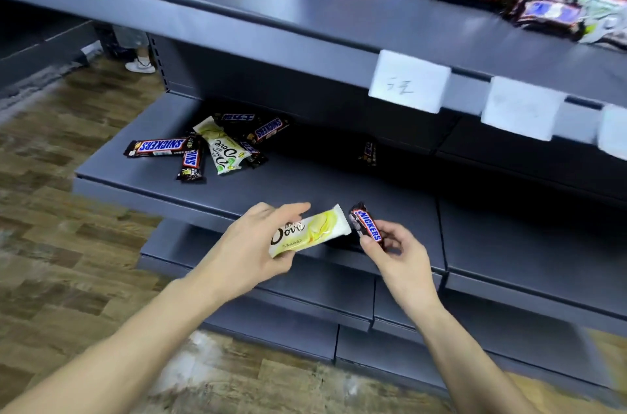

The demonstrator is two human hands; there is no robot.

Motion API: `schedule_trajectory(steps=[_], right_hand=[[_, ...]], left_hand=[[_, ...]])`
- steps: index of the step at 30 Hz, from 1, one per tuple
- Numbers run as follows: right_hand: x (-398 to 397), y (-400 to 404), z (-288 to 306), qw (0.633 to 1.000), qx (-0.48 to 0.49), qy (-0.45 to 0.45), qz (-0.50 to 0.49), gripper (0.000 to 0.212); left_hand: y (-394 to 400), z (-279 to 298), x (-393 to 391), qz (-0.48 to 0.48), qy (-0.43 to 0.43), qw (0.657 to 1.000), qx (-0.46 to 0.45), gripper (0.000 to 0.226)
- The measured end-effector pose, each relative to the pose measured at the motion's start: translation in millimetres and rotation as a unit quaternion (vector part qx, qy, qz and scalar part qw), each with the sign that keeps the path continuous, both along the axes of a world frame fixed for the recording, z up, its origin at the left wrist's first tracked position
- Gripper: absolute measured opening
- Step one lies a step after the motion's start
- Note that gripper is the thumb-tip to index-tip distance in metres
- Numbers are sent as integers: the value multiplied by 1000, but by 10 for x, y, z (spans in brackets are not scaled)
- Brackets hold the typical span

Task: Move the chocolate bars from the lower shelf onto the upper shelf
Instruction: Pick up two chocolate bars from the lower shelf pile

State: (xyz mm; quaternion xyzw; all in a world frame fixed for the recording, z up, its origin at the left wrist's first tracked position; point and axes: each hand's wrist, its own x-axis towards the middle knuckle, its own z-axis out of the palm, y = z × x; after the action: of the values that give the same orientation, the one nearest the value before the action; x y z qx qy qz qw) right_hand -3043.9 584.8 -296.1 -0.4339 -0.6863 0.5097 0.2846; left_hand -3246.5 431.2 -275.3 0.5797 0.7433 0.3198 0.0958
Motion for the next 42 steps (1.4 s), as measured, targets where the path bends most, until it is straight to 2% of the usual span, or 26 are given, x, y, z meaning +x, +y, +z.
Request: schedule_trajectory(steps=[7, 19, 25, 31, 42], right_hand=[[858, -170, 552, 983, 177, -34, 41, 33], [2337, -322, 1527, 920, 382, -78, 35, 34], [2971, -351, 1926, 899, 425, -98, 47, 37], [3407, -266, 2144, 896, 430, -102, 39, 36], [3637, 116, 2528, 889, 449, -83, -8, 31]], left_hand=[[-108, 454, 652, -92, 68, 992, 49, 74], [-234, 1361, 1821, -185, 210, 951, 131, 64], [-290, 1772, 2405, -177, 249, 939, 158, 59], [-243, 2057, 2829, -154, 234, 945, 167, 55], [218, 2457, 3081, -145, 263, 939, 168, 51]])
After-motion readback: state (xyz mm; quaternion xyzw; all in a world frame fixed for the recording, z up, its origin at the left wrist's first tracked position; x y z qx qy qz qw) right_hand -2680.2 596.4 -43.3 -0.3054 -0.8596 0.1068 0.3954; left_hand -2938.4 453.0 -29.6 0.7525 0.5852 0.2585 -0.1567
